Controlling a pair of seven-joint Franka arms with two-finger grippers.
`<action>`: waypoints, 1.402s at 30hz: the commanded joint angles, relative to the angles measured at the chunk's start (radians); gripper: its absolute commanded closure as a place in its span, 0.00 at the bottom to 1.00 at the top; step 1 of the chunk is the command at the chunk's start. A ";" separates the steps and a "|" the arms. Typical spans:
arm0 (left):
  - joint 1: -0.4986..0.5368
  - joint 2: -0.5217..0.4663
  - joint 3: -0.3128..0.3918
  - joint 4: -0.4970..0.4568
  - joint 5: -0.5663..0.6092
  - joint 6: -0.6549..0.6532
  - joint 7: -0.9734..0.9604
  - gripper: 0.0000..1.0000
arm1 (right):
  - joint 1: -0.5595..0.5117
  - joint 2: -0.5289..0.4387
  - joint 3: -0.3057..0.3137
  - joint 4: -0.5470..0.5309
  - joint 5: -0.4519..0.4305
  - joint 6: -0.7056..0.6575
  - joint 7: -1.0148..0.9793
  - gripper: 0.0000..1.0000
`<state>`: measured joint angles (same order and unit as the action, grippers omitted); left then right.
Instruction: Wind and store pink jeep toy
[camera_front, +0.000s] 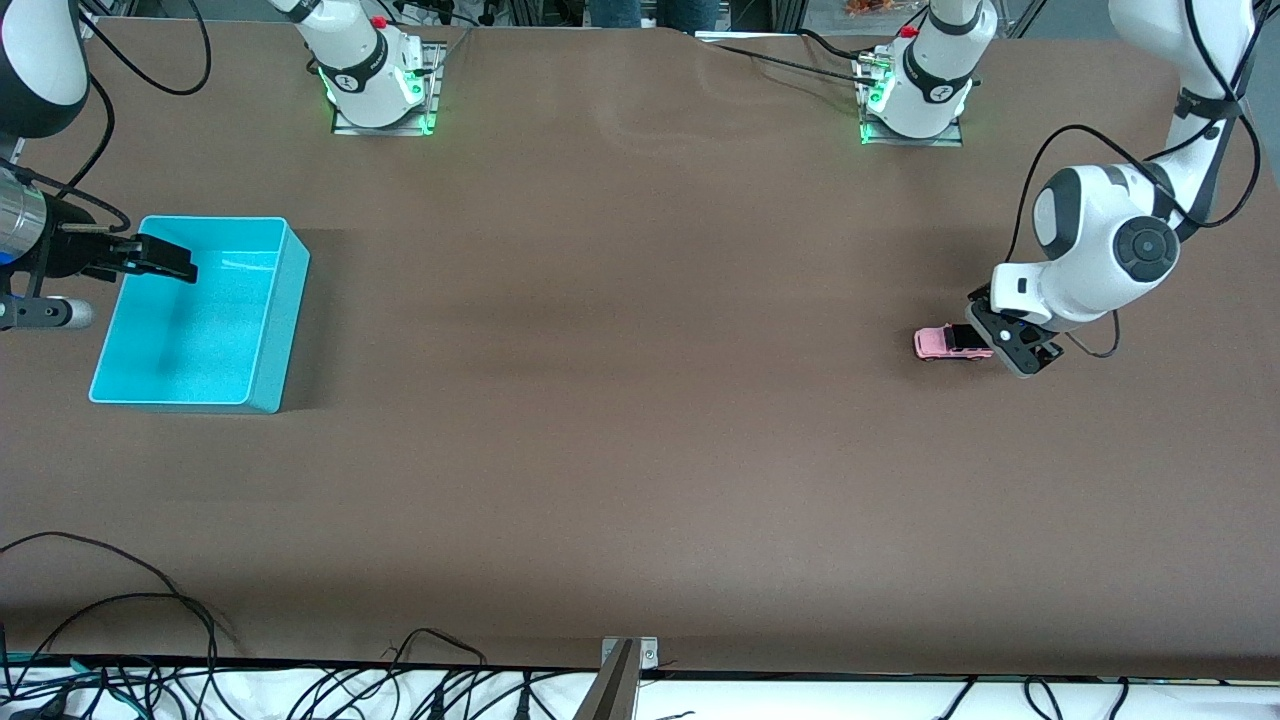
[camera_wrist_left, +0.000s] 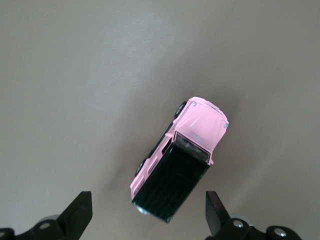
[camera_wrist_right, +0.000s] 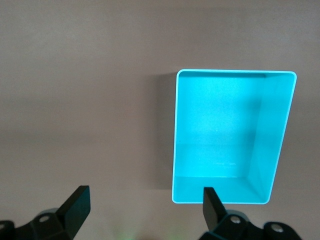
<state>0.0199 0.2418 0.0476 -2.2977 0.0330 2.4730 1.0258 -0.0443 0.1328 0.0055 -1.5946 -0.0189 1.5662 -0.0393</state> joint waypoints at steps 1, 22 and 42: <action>-0.009 0.031 -0.002 -0.005 -0.010 0.029 0.123 0.00 | -0.003 -0.010 0.004 -0.013 -0.015 0.015 0.010 0.00; -0.011 0.091 -0.002 -0.035 -0.010 0.113 0.171 0.00 | -0.003 -0.007 0.004 -0.014 -0.013 0.018 0.010 0.00; -0.034 0.083 -0.003 -0.019 -0.001 0.113 0.272 0.30 | -0.003 -0.005 0.004 -0.013 -0.013 0.018 0.010 0.00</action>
<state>-0.0042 0.3344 0.0400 -2.3217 0.0331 2.5837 1.2525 -0.0443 0.1370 0.0055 -1.5946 -0.0189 1.5725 -0.0393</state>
